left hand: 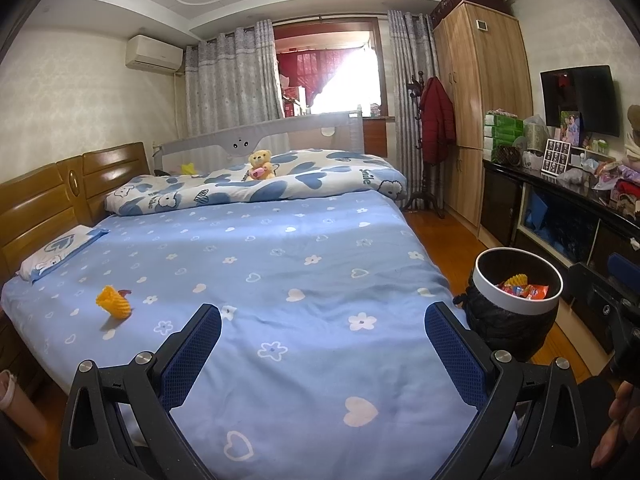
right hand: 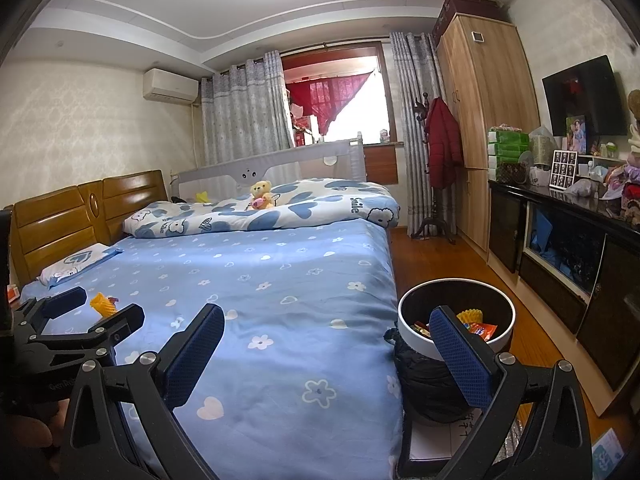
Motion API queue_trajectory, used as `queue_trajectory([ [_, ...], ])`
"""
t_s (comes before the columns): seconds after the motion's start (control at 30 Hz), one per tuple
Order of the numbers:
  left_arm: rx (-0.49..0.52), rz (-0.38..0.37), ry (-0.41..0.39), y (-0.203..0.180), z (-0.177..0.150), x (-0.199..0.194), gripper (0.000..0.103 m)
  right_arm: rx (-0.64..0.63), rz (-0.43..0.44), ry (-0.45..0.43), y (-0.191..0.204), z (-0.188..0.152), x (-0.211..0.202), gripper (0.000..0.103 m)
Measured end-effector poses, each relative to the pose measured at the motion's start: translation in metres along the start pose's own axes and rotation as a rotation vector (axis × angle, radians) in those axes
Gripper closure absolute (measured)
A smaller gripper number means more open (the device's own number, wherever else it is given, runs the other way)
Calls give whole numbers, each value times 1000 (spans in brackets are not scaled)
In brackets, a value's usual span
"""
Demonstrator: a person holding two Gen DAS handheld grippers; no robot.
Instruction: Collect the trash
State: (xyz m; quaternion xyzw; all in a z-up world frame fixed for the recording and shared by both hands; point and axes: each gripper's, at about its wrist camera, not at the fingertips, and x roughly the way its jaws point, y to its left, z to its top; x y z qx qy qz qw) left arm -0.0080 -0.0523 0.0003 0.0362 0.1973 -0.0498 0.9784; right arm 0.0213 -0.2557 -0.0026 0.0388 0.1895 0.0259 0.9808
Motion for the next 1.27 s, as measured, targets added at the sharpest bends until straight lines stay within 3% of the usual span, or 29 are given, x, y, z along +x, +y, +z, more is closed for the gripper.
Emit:
queue_trajectory([
  [1.27,2,-24,33,5,-2,22,0,17,10,62,-3,-4,19,0],
])
